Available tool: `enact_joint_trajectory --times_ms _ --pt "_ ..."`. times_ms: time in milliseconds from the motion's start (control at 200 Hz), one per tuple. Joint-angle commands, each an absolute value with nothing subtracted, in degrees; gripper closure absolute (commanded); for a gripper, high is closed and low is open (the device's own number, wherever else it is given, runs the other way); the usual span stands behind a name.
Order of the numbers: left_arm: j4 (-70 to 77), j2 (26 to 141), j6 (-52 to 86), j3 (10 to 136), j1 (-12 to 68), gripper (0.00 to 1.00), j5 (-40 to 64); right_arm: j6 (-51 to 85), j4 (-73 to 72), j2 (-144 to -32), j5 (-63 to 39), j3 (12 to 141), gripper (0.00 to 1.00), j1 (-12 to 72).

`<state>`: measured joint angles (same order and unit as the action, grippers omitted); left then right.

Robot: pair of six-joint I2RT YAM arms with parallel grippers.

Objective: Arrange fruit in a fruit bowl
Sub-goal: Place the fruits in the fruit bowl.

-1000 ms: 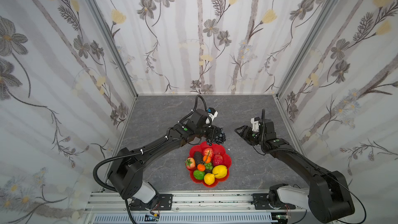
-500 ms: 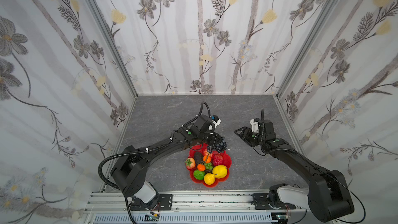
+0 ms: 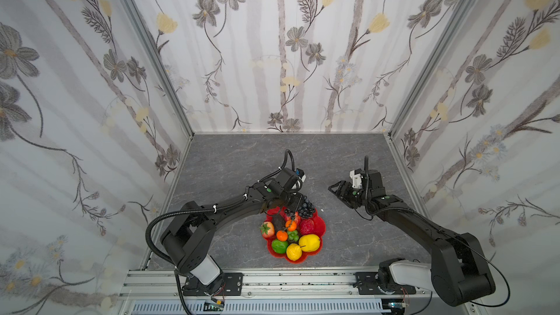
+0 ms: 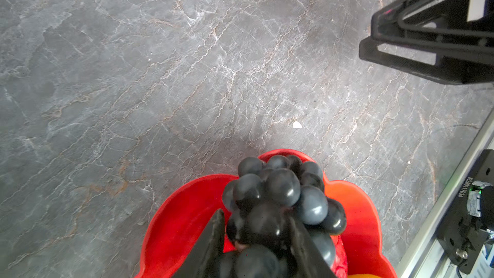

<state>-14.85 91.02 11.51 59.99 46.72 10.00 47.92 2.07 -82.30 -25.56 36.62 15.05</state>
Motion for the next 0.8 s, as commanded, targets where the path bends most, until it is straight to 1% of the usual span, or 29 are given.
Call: enact_joint_trajectory --times_ms 0,145,305,395,520,794 --pt "-16.11 90.23 9.55 59.51 46.64 0.6 6.7 48.5 -0.58 -82.95 -26.54 36.43 0.33 15.36" --pt "-16.69 89.13 8.5 58.55 45.85 0.55 5.03 48.6 -0.78 -83.23 -26.54 36.65 0.33 15.53" --pt "-17.05 87.96 7.93 57.1 44.87 0.44 4.11 48.34 -0.21 -83.24 -26.54 36.92 0.33 15.54" --pt "-16.97 87.01 8.04 55.89 44.4 0.4 4.28 48.3 -0.04 -83.06 -26.46 37.0 0.33 15.48" --pt "-16.57 85.88 8.37 54.29 43.47 0.38 5.41 48.34 -0.08 -83.04 -26.36 36.99 0.33 15.52" --pt "-14.31 83.08 10.39 51.65 42.79 0.37 6.09 47.07 2.06 -82.05 -25.71 37.85 0.33 15.53"
